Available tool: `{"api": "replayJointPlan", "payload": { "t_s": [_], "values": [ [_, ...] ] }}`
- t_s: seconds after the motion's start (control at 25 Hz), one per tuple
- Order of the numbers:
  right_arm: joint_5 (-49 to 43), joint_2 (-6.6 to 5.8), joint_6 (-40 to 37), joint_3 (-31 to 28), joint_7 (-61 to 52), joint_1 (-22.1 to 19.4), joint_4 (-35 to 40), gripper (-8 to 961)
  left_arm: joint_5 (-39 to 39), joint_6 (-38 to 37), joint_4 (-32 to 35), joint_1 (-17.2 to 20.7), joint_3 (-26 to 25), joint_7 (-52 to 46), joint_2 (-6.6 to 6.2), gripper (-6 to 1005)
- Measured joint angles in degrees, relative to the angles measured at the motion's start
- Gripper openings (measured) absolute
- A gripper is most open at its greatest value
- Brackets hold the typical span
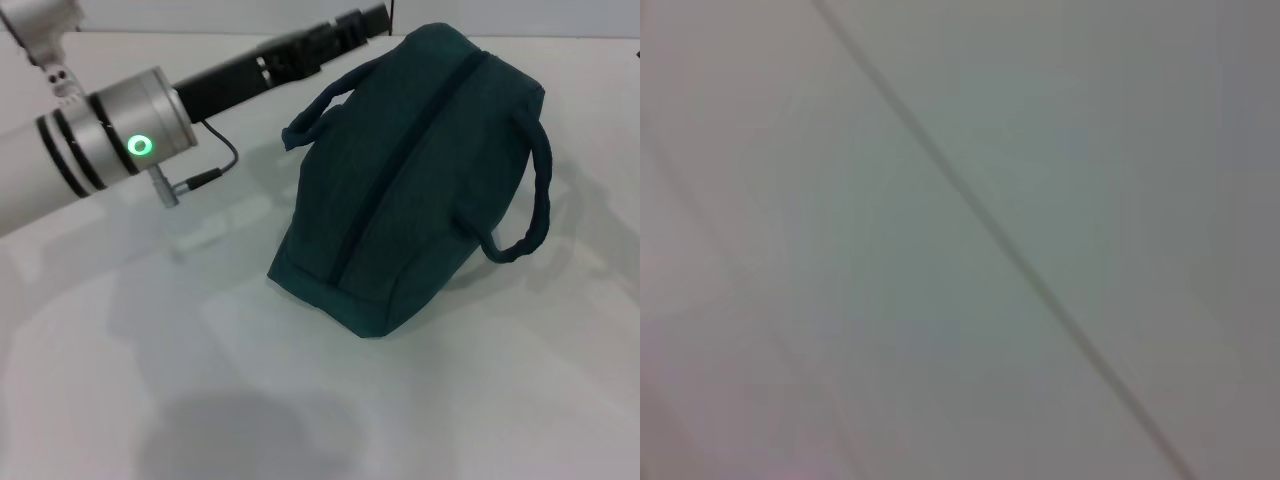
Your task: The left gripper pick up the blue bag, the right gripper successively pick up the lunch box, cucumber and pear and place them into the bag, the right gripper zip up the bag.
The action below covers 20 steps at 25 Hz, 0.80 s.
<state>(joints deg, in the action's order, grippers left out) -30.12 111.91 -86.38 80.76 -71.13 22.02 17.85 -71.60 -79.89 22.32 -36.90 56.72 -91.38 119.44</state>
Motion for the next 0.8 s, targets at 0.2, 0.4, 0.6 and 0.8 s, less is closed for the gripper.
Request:
{"api": "replayJointPlan", "payload": {
  "t_s": [0.2, 0.4, 0.6, 0.8],
  "values": [
    [-2.59, 0.15, -6.99, -0.04, 3.58, 0.38, 0.54, 770, 2.49, -5.78, 5.49, 3.52, -0.11, 2.1, -0.16, 541],
    [-8.65, 0.48, -12.27, 0.11, 8.91, 1.1, 2.02, 791, -0.04, -12.59, 13.28, 6.71, 0.1, 2.56, -1.84, 725],
    [-18.84, 0.75, -15.16, 0.17, 14.77, 1.21, 5.57, 811, -4.52, -20.47, 15.93, 8.84, -0.07, 6.34, -4.0, 849],
    [-30.1, 1.39, -16.46, 0.06, 16.28, 1.07, 10.57, 826, -7.98, -24.54, 16.23, 11.4, 0.15, 7.35, -5.12, 883]
  ]
}}
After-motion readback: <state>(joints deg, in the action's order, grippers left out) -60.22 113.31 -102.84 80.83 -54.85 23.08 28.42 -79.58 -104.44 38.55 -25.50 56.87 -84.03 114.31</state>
